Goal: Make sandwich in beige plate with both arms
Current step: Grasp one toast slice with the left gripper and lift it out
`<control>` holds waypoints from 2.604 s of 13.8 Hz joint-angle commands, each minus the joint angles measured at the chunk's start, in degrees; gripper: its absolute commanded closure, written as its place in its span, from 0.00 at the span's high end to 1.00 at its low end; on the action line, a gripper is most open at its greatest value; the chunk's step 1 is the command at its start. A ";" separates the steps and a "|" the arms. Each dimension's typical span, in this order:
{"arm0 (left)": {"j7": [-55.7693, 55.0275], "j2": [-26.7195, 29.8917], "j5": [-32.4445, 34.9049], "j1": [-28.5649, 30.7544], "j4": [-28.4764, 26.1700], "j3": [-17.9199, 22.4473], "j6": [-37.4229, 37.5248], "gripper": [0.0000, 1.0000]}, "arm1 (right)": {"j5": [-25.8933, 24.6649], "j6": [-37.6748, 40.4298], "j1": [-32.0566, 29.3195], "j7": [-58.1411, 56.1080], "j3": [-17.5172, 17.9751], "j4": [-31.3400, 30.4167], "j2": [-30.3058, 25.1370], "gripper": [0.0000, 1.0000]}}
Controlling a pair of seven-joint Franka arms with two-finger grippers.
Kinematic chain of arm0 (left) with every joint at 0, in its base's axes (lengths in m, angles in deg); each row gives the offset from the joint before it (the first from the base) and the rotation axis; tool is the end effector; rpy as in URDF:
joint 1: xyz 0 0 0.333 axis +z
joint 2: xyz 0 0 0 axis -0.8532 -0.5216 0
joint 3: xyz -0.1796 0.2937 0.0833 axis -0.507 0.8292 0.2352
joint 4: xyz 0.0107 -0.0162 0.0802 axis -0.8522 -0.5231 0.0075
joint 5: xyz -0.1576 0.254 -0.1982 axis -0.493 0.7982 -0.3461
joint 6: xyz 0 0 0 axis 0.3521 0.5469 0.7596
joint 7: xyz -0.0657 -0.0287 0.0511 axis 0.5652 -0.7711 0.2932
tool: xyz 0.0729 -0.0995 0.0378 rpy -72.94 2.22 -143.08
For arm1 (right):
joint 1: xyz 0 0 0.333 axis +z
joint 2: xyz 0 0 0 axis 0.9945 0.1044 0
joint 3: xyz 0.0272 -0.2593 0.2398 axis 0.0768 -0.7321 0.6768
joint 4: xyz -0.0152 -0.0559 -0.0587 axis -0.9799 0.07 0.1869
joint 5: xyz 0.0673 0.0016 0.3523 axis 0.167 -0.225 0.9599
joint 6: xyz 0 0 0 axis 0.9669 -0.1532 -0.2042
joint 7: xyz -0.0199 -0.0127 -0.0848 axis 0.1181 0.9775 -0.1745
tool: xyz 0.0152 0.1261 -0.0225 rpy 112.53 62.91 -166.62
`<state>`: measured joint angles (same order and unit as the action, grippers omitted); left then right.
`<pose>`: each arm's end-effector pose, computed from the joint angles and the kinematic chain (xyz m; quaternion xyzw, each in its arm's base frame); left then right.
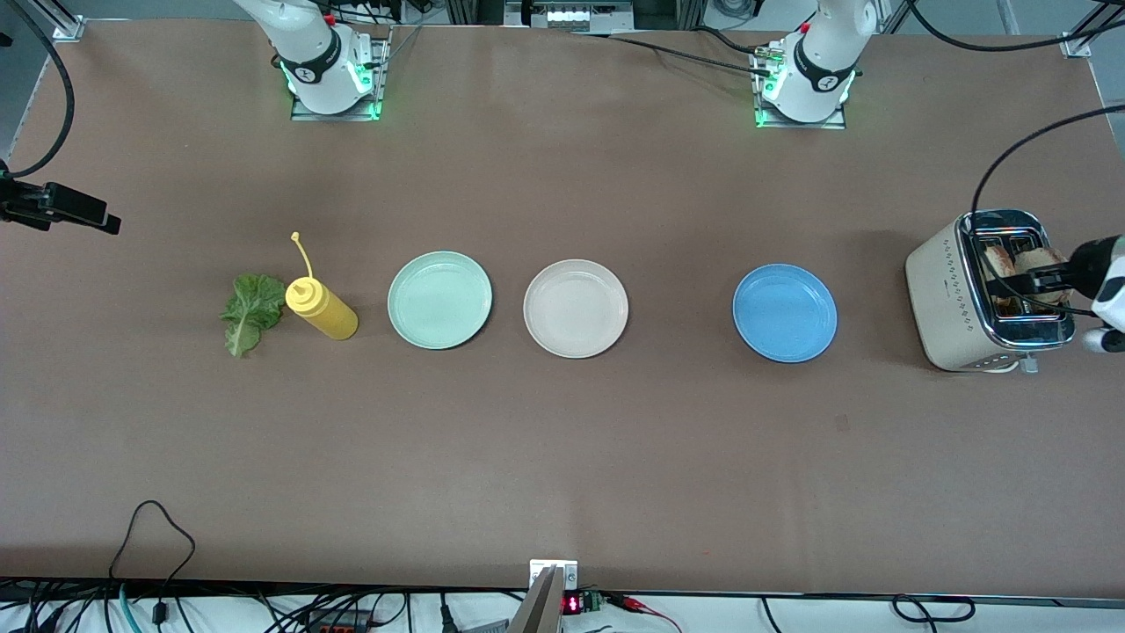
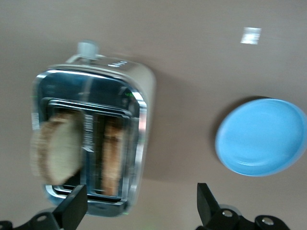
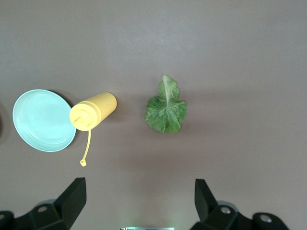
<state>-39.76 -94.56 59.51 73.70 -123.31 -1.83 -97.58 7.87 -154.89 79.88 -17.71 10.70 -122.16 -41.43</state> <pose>0.5771 0.1543 0.4695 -0.9839 -0.1116 0.1375 0.0228 0.5390 -0.0680 0.5958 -0.9971 0.0328 0.0624 0.0291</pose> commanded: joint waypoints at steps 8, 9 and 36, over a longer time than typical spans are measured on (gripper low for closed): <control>5.50 -6.62 4.42 3.14 0.77 -0.36 3.44 0.98 | 0.13 -0.54 -0.27 -0.53 0.06 -3.25 -2.99 1.00; 5.50 -6.71 4.42 3.06 0.51 -0.36 3.36 0.94 | 0.13 -0.46 -0.27 -0.53 0.06 -3.25 -2.99 1.00; 14.71 -7.50 6.69 2.27 21.31 -1.59 27.93 0.03 | 0.13 -1.07 -0.35 -0.36 0.06 -3.33 -2.99 1.00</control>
<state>-28.76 -101.66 63.59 76.23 -107.51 -2.45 -75.20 7.87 -155.60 79.82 -17.71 10.67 -124.15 -43.01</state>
